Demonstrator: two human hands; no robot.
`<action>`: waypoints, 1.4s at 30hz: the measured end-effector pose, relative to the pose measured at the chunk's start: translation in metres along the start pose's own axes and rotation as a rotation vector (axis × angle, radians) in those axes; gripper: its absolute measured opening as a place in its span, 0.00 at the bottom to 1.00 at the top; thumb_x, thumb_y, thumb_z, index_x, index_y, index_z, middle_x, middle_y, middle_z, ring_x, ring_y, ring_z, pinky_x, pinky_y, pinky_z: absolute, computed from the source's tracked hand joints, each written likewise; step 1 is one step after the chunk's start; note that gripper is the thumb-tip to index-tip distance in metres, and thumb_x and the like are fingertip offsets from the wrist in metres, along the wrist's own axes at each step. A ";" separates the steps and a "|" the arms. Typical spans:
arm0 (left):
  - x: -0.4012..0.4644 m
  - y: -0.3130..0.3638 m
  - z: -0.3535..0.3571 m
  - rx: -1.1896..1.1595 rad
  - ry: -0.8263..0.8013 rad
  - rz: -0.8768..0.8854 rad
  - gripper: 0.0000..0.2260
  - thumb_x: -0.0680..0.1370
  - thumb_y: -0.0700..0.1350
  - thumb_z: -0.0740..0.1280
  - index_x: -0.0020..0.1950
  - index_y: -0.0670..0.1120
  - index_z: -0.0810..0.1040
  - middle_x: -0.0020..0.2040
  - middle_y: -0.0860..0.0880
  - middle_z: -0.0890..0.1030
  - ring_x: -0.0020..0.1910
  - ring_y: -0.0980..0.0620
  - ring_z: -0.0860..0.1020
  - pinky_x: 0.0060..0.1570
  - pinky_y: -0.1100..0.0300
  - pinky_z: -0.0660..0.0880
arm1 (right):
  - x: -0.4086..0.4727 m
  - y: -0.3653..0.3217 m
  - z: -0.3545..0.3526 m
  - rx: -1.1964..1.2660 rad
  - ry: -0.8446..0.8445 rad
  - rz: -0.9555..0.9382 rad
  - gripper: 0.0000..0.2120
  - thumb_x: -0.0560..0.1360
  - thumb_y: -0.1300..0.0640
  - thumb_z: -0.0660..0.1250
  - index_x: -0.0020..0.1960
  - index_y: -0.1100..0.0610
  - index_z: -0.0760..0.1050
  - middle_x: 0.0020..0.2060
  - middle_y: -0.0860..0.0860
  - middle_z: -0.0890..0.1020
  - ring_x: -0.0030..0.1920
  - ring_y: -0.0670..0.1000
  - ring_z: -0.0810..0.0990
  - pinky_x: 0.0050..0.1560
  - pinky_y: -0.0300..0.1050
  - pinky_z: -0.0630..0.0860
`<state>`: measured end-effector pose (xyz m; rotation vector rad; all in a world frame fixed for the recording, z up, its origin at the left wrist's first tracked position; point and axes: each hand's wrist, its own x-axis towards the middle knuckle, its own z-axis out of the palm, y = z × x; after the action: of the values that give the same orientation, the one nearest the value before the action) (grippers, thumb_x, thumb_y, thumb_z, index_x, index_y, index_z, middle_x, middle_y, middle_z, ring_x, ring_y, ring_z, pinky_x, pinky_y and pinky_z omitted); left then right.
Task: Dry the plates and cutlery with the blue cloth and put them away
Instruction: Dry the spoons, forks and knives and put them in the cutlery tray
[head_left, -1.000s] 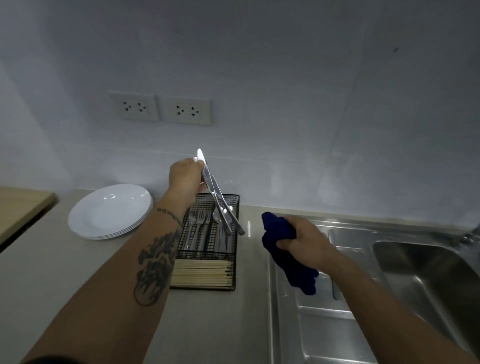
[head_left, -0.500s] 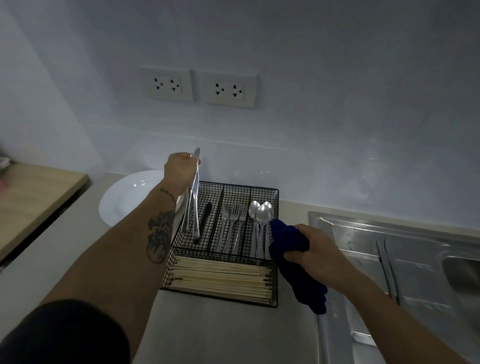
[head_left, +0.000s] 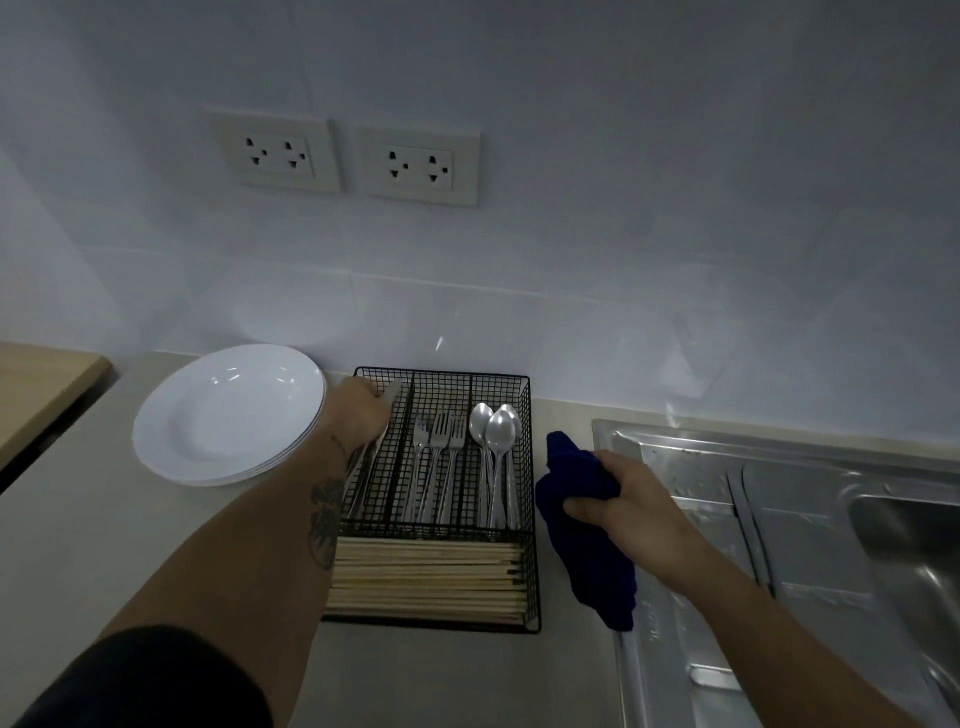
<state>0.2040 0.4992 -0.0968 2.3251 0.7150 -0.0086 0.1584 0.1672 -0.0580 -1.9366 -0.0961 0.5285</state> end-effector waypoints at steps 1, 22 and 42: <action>-0.002 -0.002 0.000 -0.006 -0.013 -0.029 0.26 0.79 0.62 0.64 0.52 0.37 0.80 0.51 0.43 0.82 0.52 0.42 0.79 0.58 0.56 0.72 | -0.002 0.000 -0.002 0.012 0.007 0.000 0.17 0.73 0.67 0.74 0.57 0.53 0.79 0.46 0.51 0.86 0.44 0.50 0.86 0.42 0.43 0.81; -0.180 0.176 0.135 -0.365 -0.405 0.216 0.08 0.76 0.35 0.64 0.46 0.46 0.81 0.41 0.43 0.83 0.35 0.49 0.81 0.35 0.62 0.75 | -0.125 0.085 -0.142 0.440 0.329 0.087 0.10 0.81 0.63 0.64 0.57 0.51 0.79 0.53 0.56 0.85 0.53 0.58 0.84 0.53 0.53 0.80; -0.278 0.247 0.328 0.200 -0.143 0.056 0.19 0.73 0.42 0.69 0.62 0.42 0.71 0.61 0.42 0.77 0.59 0.41 0.78 0.56 0.51 0.77 | -0.132 0.177 -0.263 0.380 0.244 0.250 0.13 0.78 0.55 0.70 0.60 0.53 0.72 0.55 0.55 0.82 0.53 0.58 0.83 0.57 0.60 0.80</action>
<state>0.1521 0.0077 -0.1372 2.5042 0.5997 -0.2289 0.1153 -0.1723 -0.0876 -1.6310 0.3816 0.4320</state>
